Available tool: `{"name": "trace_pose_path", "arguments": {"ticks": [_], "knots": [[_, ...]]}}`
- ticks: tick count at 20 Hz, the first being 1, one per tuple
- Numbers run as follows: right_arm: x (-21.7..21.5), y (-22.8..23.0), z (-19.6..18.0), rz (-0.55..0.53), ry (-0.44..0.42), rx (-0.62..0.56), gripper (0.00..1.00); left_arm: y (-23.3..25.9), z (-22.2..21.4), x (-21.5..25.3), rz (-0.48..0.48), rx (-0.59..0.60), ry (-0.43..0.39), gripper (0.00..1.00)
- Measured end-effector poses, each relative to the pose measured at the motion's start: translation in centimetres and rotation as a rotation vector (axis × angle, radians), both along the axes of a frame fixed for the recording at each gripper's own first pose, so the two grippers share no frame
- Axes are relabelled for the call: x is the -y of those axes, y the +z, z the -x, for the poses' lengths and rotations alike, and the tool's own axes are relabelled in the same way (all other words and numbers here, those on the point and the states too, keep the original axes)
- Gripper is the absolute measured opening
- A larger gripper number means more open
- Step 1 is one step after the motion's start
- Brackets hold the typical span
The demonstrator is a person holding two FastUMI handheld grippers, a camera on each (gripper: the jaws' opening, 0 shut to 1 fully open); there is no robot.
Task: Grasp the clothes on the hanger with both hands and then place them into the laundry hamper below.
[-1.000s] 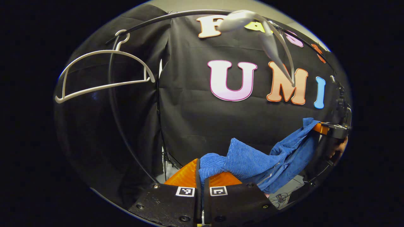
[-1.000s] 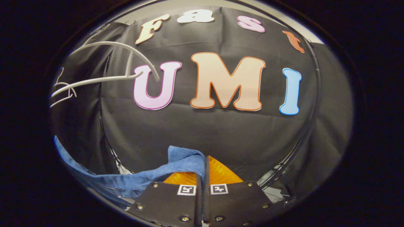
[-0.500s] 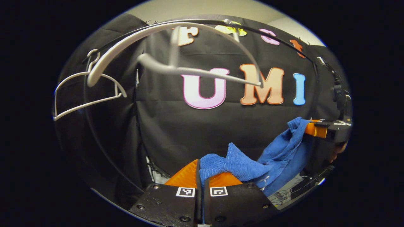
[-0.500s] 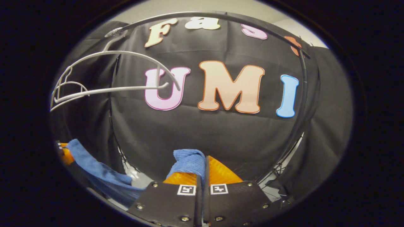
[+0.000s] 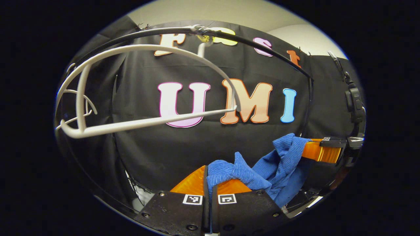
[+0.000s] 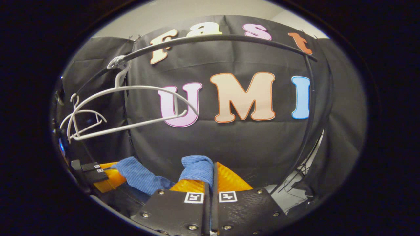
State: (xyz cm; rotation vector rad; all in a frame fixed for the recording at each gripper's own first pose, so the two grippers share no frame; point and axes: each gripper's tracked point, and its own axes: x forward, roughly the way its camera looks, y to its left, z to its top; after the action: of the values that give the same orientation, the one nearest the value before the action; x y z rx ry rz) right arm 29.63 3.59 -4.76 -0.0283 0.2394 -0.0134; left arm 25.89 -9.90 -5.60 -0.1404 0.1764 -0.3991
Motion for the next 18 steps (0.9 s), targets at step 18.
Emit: {"name": "trace_pose_path", "arguments": {"ticks": [18], "knots": [[-0.9, -4.5, -3.6, -0.089, 0.138, -0.098, 0.03, -1.7, -3.8, 4.3, -0.025, -0.041, 0.030, 0.03]]}}
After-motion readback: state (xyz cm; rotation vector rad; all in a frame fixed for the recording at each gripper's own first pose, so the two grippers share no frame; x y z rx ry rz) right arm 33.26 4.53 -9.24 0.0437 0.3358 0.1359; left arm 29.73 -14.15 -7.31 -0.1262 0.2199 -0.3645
